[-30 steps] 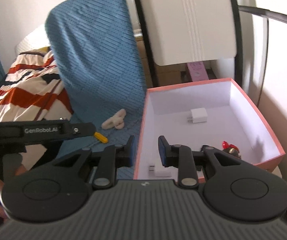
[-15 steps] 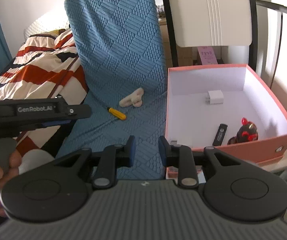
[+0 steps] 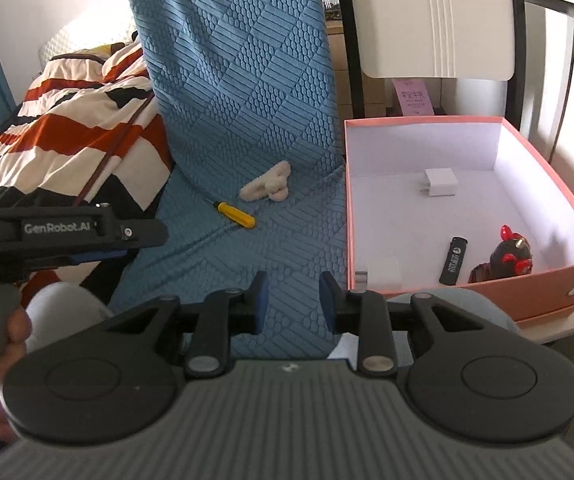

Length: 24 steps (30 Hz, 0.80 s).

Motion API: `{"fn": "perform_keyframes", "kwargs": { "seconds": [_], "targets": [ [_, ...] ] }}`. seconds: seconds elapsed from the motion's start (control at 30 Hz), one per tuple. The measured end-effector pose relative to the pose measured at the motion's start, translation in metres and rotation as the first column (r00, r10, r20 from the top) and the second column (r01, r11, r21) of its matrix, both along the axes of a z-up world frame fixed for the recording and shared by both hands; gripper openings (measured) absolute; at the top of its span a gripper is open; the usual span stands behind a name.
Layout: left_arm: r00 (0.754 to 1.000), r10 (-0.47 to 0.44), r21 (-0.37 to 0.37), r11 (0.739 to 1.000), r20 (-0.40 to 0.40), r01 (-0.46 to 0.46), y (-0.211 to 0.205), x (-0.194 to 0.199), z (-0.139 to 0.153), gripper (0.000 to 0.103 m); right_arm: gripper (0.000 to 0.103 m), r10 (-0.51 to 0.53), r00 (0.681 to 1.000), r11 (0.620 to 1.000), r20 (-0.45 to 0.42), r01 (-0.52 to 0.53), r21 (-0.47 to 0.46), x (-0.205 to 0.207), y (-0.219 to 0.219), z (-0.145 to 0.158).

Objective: Organize rigid objects
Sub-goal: 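Withdraw both grippers from the box back toward the chair seat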

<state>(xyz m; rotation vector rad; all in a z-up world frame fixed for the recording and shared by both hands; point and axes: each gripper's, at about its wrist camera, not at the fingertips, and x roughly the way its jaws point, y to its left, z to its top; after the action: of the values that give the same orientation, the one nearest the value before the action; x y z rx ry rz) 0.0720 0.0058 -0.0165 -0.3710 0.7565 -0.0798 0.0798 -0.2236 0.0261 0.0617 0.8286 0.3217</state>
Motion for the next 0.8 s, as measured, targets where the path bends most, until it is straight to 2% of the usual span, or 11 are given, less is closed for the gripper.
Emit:
{"fn": "perform_keyframes", "kwargs": {
  "seconds": [0.33,0.53,0.63,0.8],
  "targets": [
    [0.999,0.033,0.01,0.999,-0.021,-0.033,0.03,0.029,-0.03,0.061,0.032,0.009,1.0,1.0,-0.008,-0.009,0.002,0.029,0.016,-0.023],
    [0.999,0.039,-0.03,0.999,-0.033,-0.04,0.043,0.046,-0.052,0.061,0.032,0.003,1.0,1.0,-0.003,-0.003,0.017,0.05,0.024,-0.029],
    [0.999,0.048,-0.032,0.998,-0.015,-0.048,0.045,0.054,-0.062,0.068,0.032,0.008,1.0,1.0,0.005,-0.008,0.002,0.063,0.031,-0.034],
    [0.998,0.059,-0.024,0.998,-0.018,-0.059,0.05,0.074,-0.088,0.068,0.032,0.025,0.999,1.0,0.026,-0.024,-0.007,0.085,0.043,-0.043]
  ]
}}
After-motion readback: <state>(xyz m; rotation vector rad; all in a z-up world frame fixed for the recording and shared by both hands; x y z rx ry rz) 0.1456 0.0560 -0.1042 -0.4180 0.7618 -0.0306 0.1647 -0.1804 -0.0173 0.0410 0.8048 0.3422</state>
